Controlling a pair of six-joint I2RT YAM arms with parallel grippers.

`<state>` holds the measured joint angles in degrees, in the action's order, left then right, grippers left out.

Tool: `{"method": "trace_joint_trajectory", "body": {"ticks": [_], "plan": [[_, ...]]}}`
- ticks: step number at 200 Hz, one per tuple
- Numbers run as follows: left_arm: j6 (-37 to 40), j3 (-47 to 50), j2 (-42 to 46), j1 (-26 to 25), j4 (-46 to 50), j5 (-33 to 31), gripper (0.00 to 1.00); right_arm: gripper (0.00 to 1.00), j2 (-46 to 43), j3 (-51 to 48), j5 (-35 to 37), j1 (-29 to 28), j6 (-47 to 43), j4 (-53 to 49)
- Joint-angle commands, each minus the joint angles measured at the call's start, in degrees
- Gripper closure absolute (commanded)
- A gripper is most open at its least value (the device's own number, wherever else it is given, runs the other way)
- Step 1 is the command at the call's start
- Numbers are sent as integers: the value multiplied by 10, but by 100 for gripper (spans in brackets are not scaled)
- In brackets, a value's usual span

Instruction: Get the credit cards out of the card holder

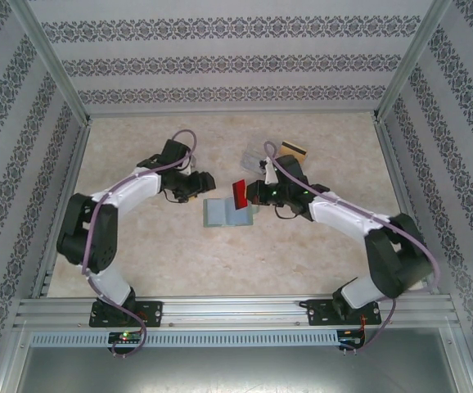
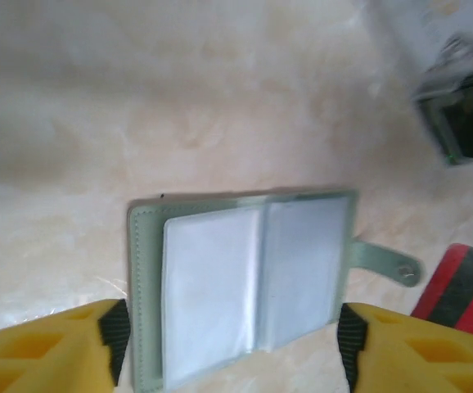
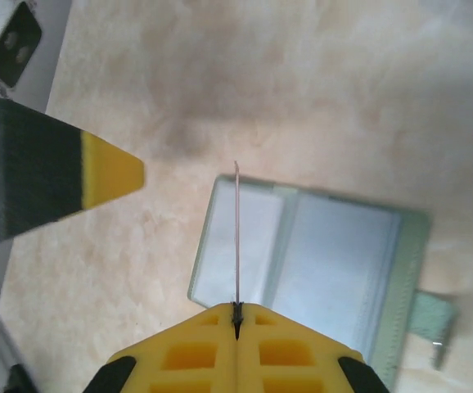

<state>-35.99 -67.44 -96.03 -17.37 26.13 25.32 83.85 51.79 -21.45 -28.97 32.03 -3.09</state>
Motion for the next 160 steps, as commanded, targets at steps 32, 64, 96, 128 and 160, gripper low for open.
{"method": "trace_joint_trajectory", "body": {"ticks": [32,64,96,128,160], "plan": [[48,-14,97,59,105,-107,5,100,-89,74,196,36,-198,-165],[63,-4,141,81,130,-134,0,100,-78,118,195,77,-285,-195],[84,3,174,101,152,-146,1,100,-31,166,206,98,-410,-198],[95,8,190,113,150,-140,1,100,34,223,137,135,-515,-225],[99,16,189,117,139,-116,0,100,90,278,92,155,-607,-284]]}}
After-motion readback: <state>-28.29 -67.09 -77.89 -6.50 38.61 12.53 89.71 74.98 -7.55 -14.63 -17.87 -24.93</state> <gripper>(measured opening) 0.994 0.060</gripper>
